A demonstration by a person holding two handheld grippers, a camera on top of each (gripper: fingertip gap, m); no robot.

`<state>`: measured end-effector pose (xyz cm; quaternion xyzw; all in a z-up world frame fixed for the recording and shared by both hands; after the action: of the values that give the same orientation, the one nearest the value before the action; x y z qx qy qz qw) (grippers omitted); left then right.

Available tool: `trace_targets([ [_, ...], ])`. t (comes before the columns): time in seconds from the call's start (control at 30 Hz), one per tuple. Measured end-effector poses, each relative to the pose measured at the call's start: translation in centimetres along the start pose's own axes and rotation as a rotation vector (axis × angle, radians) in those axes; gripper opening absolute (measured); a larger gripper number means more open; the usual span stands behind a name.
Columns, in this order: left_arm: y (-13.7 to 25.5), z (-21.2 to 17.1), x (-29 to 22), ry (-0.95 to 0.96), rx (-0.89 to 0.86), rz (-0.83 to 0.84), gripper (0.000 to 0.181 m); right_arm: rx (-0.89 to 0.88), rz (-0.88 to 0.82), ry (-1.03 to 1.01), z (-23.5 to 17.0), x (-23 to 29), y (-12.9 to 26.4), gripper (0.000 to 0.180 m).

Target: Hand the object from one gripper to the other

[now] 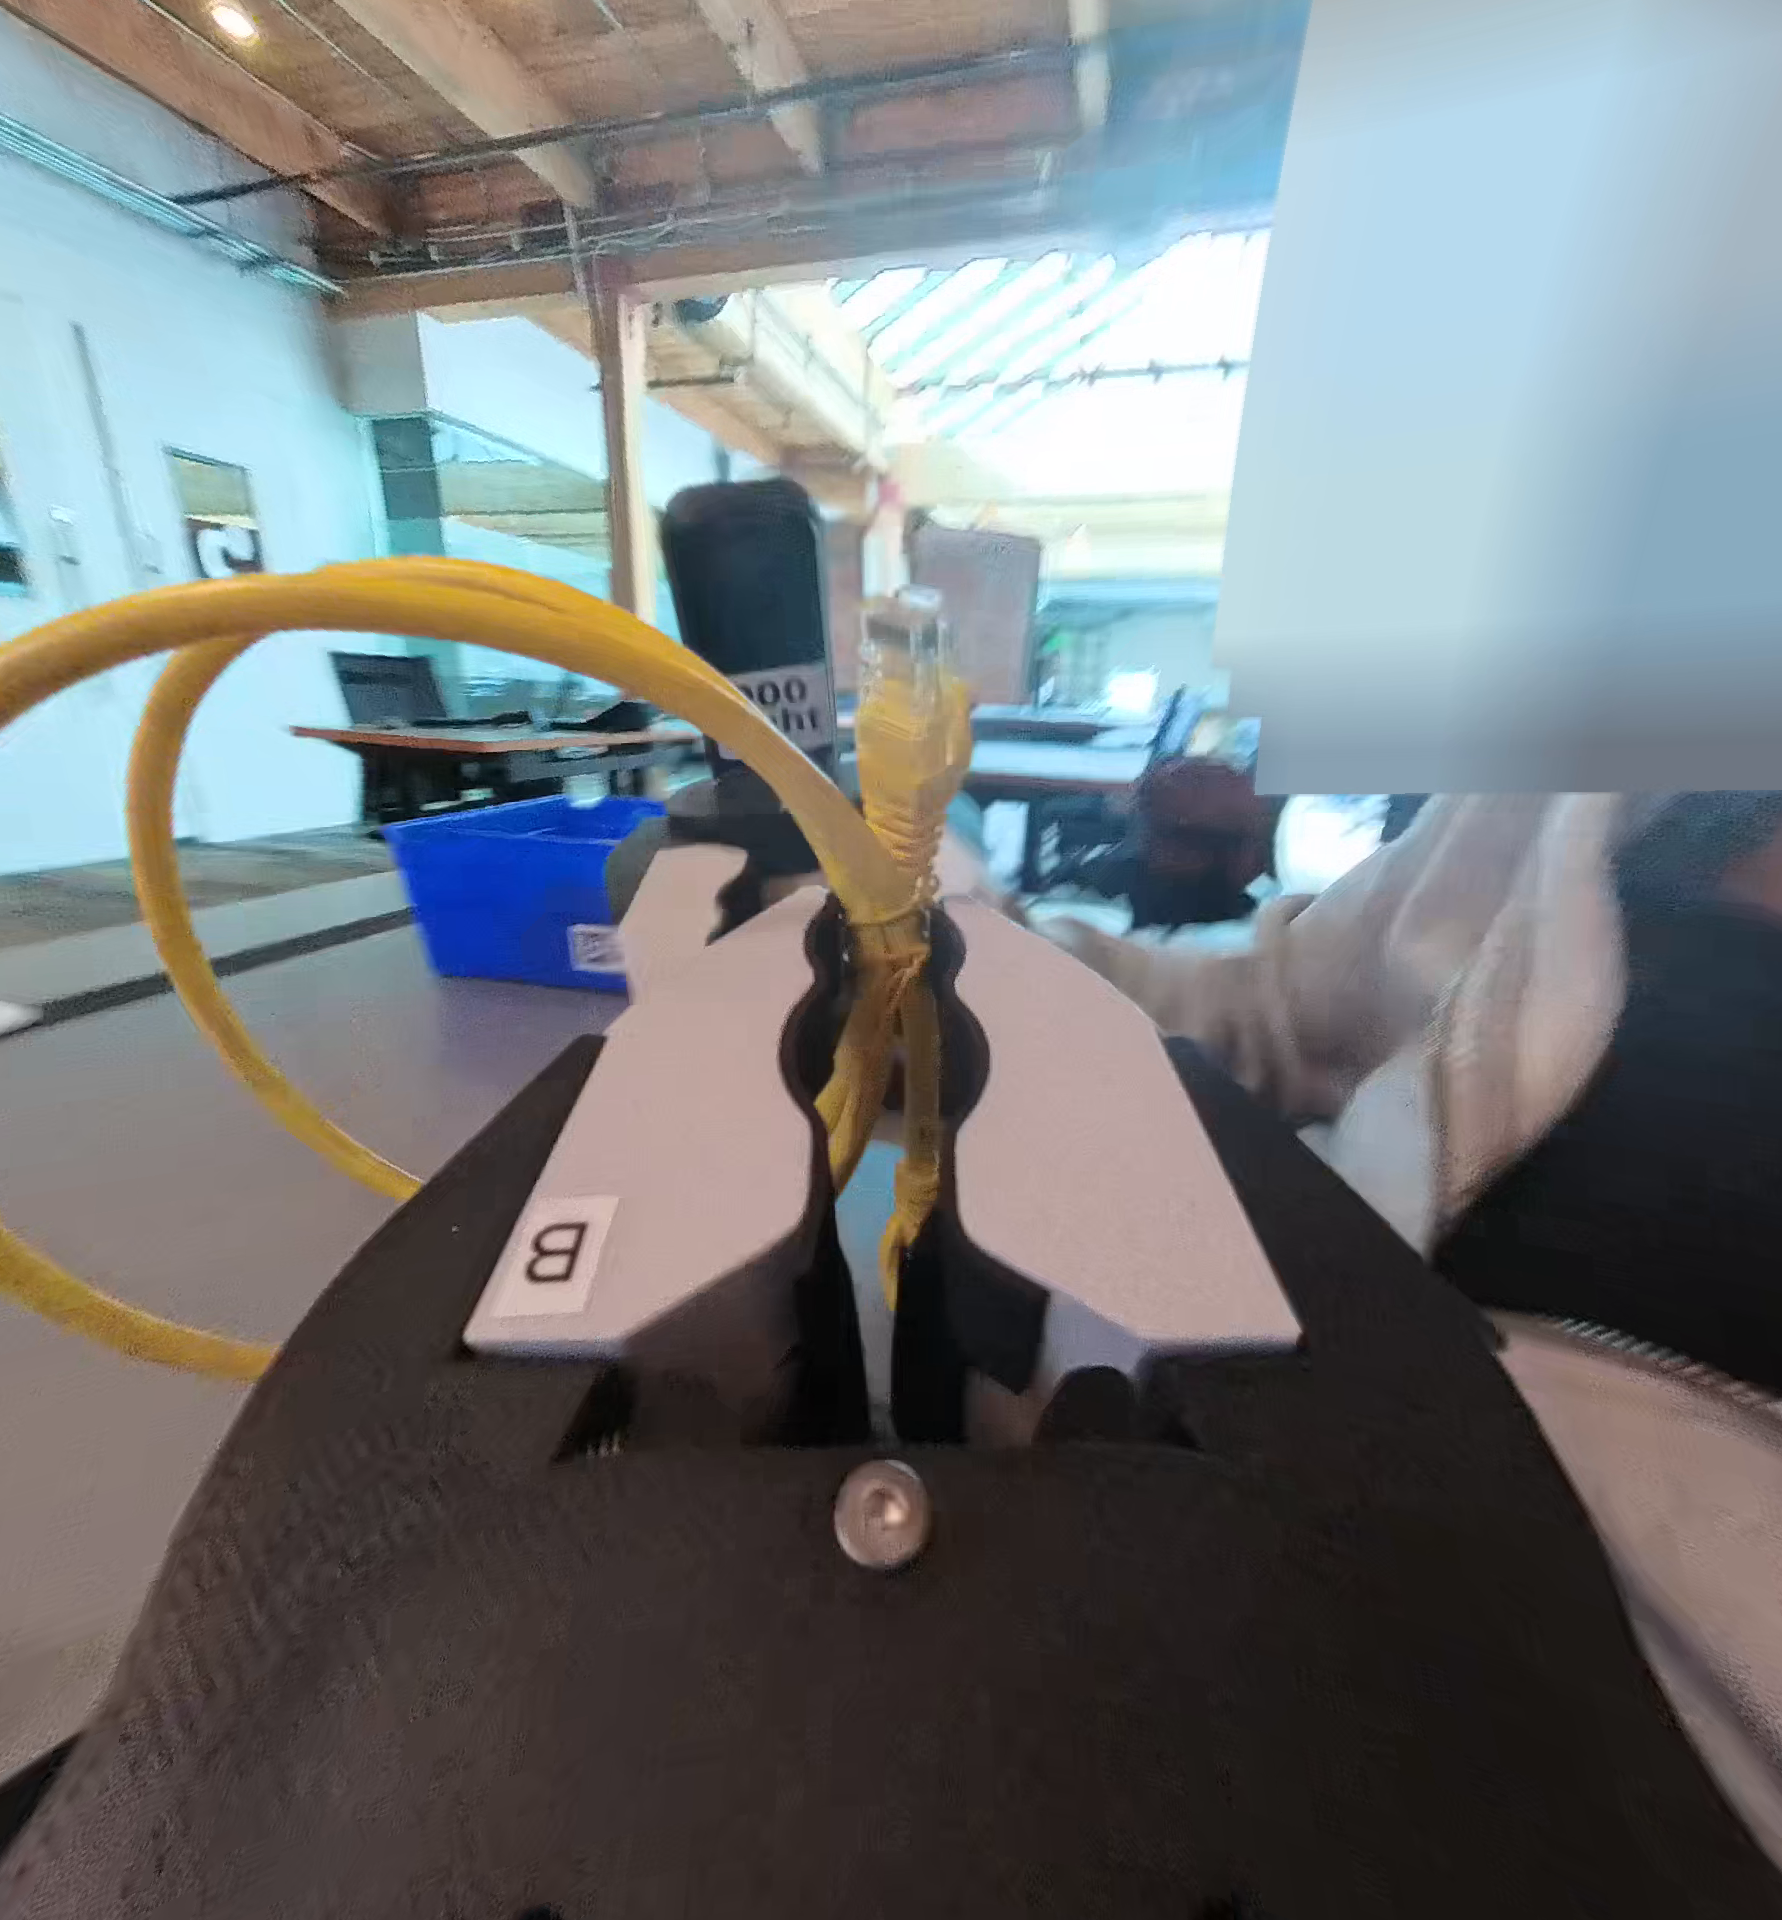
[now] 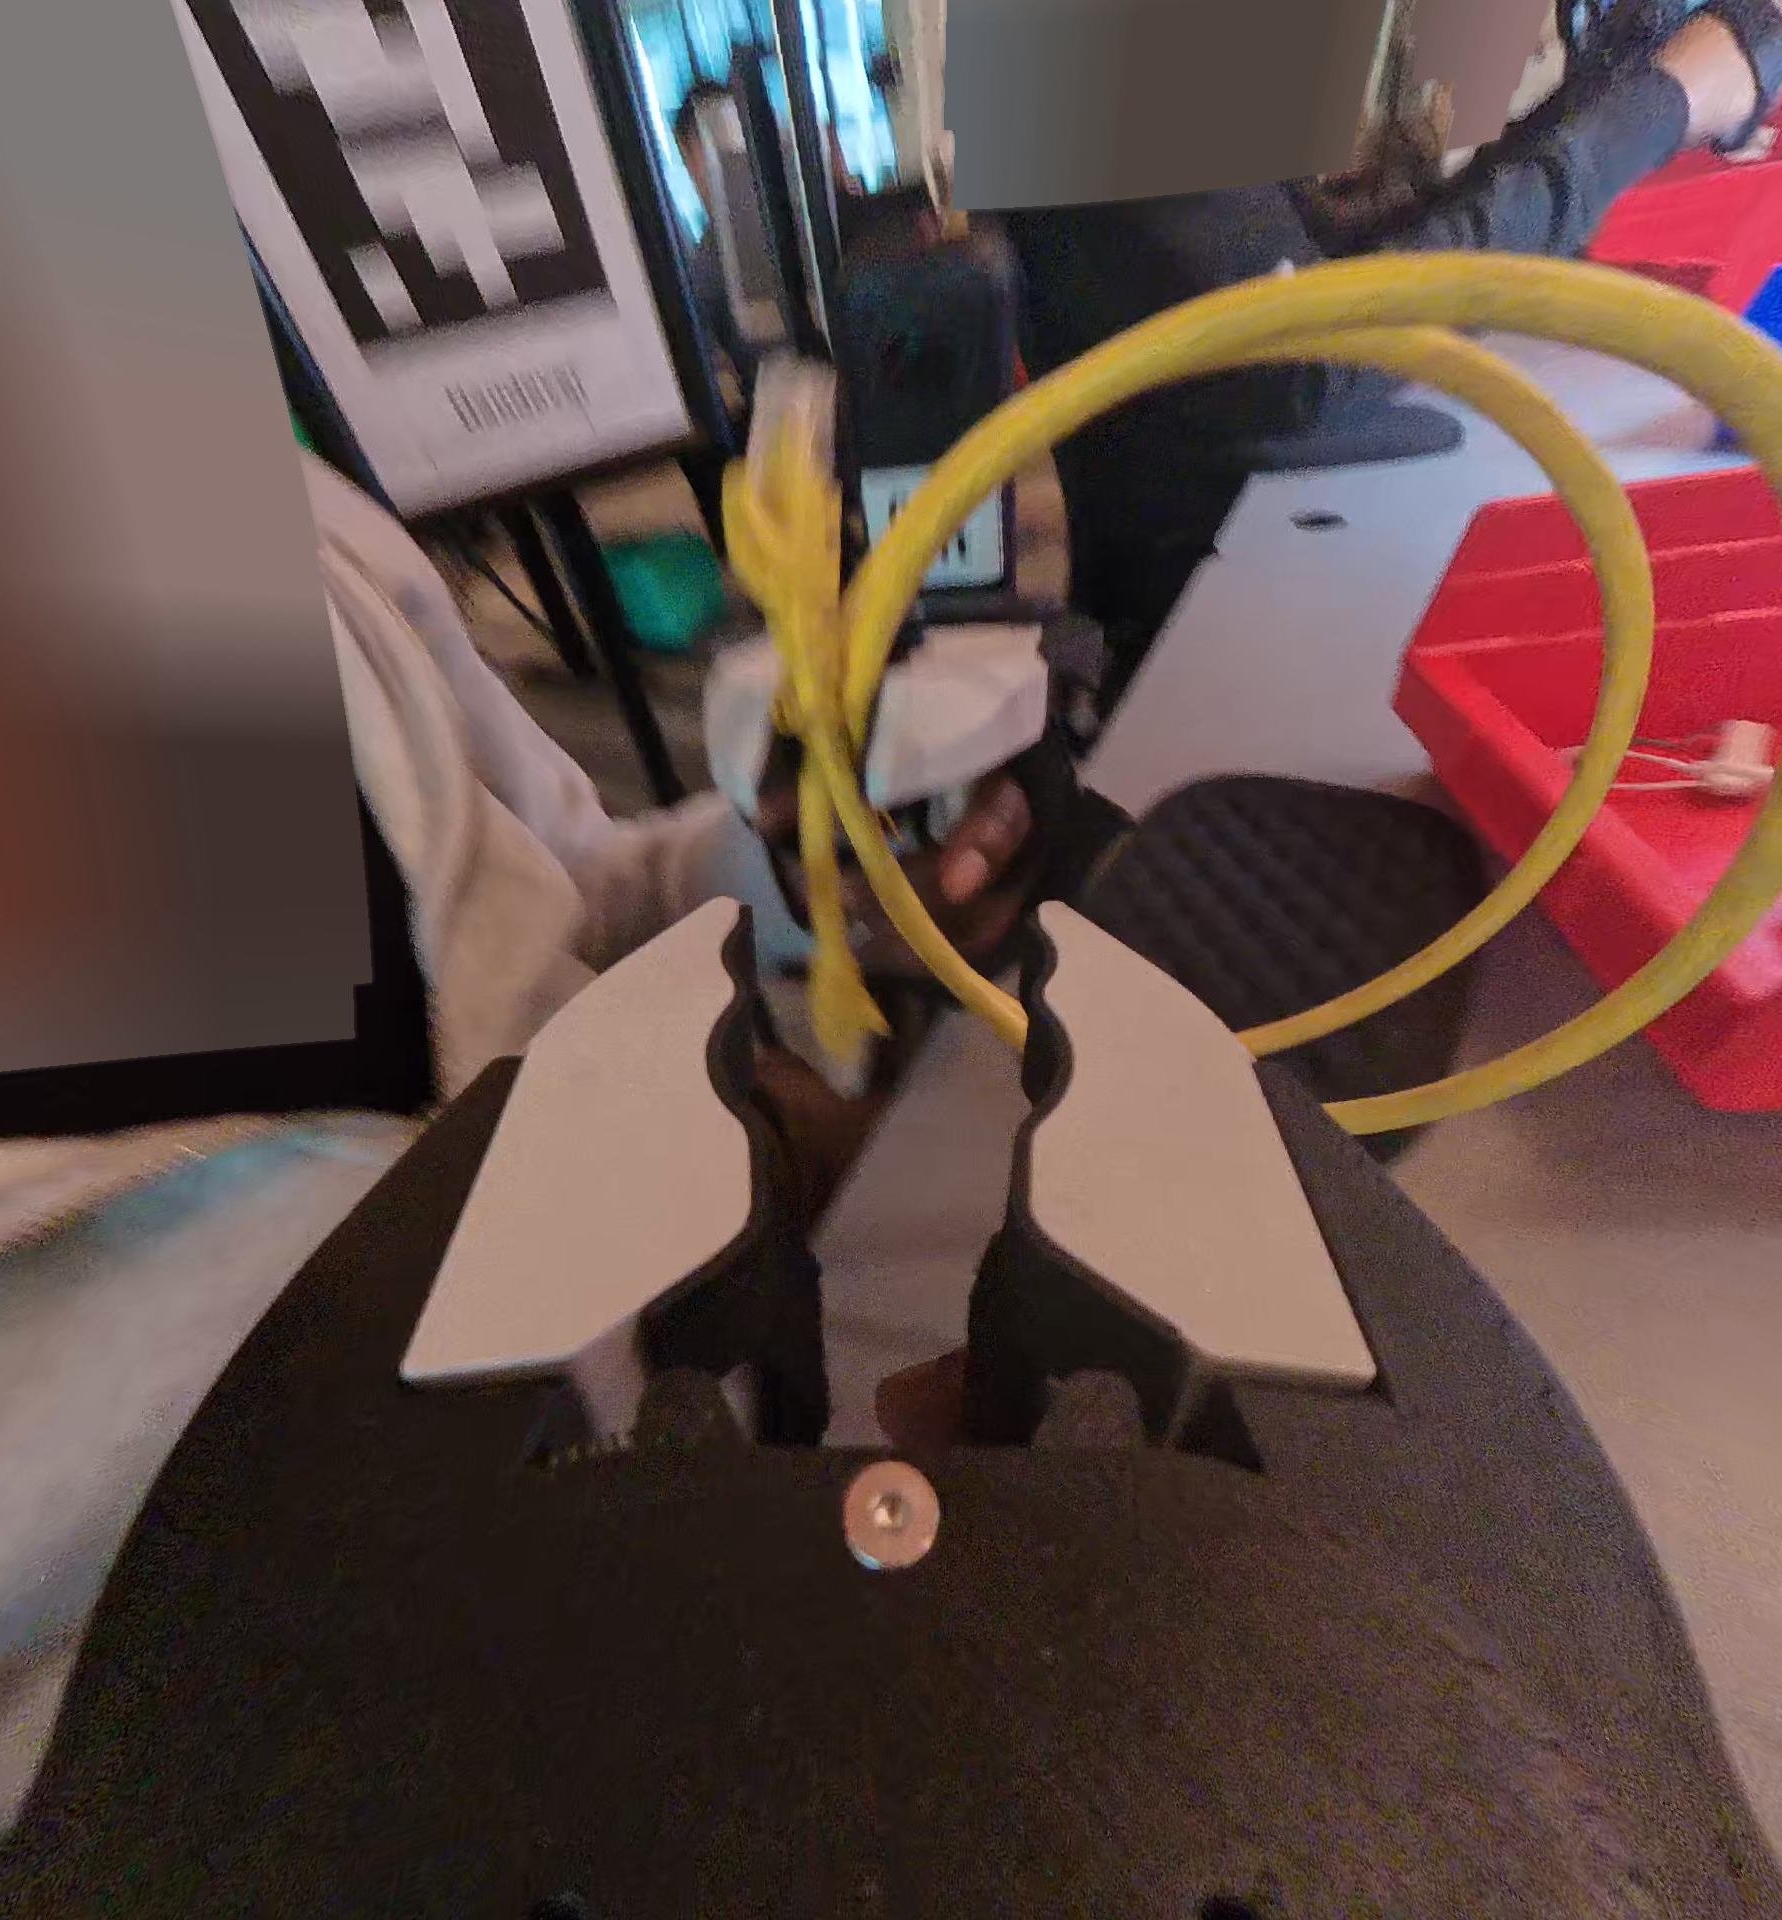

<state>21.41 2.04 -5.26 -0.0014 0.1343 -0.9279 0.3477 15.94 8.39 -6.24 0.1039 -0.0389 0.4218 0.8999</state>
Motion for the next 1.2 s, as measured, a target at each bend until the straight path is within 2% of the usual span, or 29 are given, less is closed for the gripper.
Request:
trace_targets([
  [0.1, -0.3, -1.4, 0.0, -0.217, 0.101, 0.063, 0.015, -0.258, 0.115, -0.156, 1.5, 0.0, 0.9, 0.052],
  [0.17, -0.9, -2.4, 0.0, -0.331, 0.158, 0.106, 0.015, -0.368, 0.173, -0.253, 1.9, -0.2, 0.9, 0.053],
  [0.23, -1.5, -3.4, 0.2, -0.417, 0.215, 0.156, 0.015, -0.461, 0.241, -0.328, 2.3, -0.1, 0.9, 0.049],
  [0.3, -1.9, -4.6, 0.4, -0.518, 0.297, 0.188, 0.015, -0.521, 0.282, -0.369, 2.5, -0.1, 0.9, 0.037],
  [0.37, -2.3, -5.3, 0.3, -0.57, 0.336, 0.204, 0.019, -0.468, 0.23, -0.368, 1.8, -0.4, 0.7, 0.024],
  [0.47, -2.5, -5.6, 0.2, -0.506, 0.345, 0.192, 0.027, -0.358, 0.166, -0.262, 1.4, -0.2, 0.6, 0.006],
  [0.6, -1.4, -3.2, 0.2, -0.134, 0.163, 0.068, 0.042, -0.146, 0.065, -0.06, 0.7, 0.2, 0.3, 0.006],
  [0.7, -0.8, -1.1, 0.7, 0.174, 0.088, 0.035, 0.048, 0.017, -0.02, 0.106, 0.0, 0.4, -0.5, 0.006],
  [0.8, -0.9, 0.2, 1.1, 0.312, 0.031, 0.089, 0.048, 0.228, -0.125, 0.212, -1.6, -0.1, -1.5, 0.006],
  [0.87, -1.1, -0.1, 1.5, 0.319, 0.077, 0.17, 0.048, 0.343, -0.182, 0.27, -2.6, -0.5, -2.1, 0.006],
  [0.93, -1.2, -0.4, 2.0, 0.316, 0.105, 0.231, 0.044, 0.43, -0.242, 0.316, -3.2, -0.8, -2.4, 0.005],
  [1.0, -1.3, -0.6, 2.1, 0.271, 0.095, 0.26, 0.016, 0.481, -0.286, 0.351, -3.5, -1.0, -2.5, 0.006],
  [1.03, -1.4, -0.6, 1.9, 0.239, 0.083, 0.245, 0.011, 0.485, -0.285, 0.354, -3.6, -1.0, -2.5, 0.007],
  [1.07, -1.5, -0.7, 1.6, 0.212, 0.087, 0.234, 0.01, 0.472, -0.266, 0.338, -3.6, -0.9, -2.5, 0.011],
  [1.17, -1.6, -1.1, 1.3, 0.071, 0.131, 0.239, 0.006, 0.342, -0.154, 0.181, -2.9, -0.4, -2.0, 0.055],
  [1.2, -1.5, -1.1, 1.1, 0.025, 0.137, 0.232, 0.003, 0.278, -0.099, 0.106, -2.4, -0.2, -1.7, 0.064],
])
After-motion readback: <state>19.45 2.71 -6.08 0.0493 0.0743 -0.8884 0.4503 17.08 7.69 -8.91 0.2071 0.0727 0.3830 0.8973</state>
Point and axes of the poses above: each gripper's, where its closed fingertips meet, y back along the fingers, z out of its top, x = y × z across the jaws, the point moved 5 cm from there along y, back along the fingers, and after that the axes turned 13 degrees about z, right-handed, at the moved point
